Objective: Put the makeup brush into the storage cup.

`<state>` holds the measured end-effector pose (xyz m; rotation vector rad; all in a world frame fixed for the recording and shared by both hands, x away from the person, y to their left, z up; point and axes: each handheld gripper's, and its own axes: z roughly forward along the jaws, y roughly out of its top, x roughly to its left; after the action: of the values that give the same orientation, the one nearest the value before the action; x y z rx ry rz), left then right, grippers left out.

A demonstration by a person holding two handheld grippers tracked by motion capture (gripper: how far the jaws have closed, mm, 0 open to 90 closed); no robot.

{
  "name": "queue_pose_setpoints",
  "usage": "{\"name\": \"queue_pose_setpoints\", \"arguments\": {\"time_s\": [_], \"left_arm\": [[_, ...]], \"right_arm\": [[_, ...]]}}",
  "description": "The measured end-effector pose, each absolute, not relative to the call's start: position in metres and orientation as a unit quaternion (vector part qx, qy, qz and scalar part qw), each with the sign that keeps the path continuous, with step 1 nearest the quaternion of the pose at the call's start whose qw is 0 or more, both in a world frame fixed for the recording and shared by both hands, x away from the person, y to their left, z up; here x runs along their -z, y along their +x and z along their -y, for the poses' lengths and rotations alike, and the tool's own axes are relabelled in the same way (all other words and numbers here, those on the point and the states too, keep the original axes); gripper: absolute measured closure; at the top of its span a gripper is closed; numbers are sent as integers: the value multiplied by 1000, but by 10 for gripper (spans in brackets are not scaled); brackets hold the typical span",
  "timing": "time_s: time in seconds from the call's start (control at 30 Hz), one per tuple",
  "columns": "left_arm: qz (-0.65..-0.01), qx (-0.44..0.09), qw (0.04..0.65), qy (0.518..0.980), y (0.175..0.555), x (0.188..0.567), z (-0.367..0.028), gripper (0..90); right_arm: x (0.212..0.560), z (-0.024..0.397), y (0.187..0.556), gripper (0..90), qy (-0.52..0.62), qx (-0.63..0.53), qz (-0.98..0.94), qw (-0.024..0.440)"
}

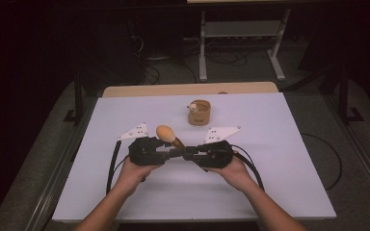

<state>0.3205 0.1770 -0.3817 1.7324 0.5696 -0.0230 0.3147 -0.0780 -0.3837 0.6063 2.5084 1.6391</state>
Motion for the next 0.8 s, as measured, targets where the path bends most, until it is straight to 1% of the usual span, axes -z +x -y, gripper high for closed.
{"name": "queue_pose_setpoints", "arguments": {"time_s": [0.8], "left_arm": [[-258,5,613,746,323,381,-173,550]], "right_arm": [[386,74,314,736,207,-540,-815,47]]}}
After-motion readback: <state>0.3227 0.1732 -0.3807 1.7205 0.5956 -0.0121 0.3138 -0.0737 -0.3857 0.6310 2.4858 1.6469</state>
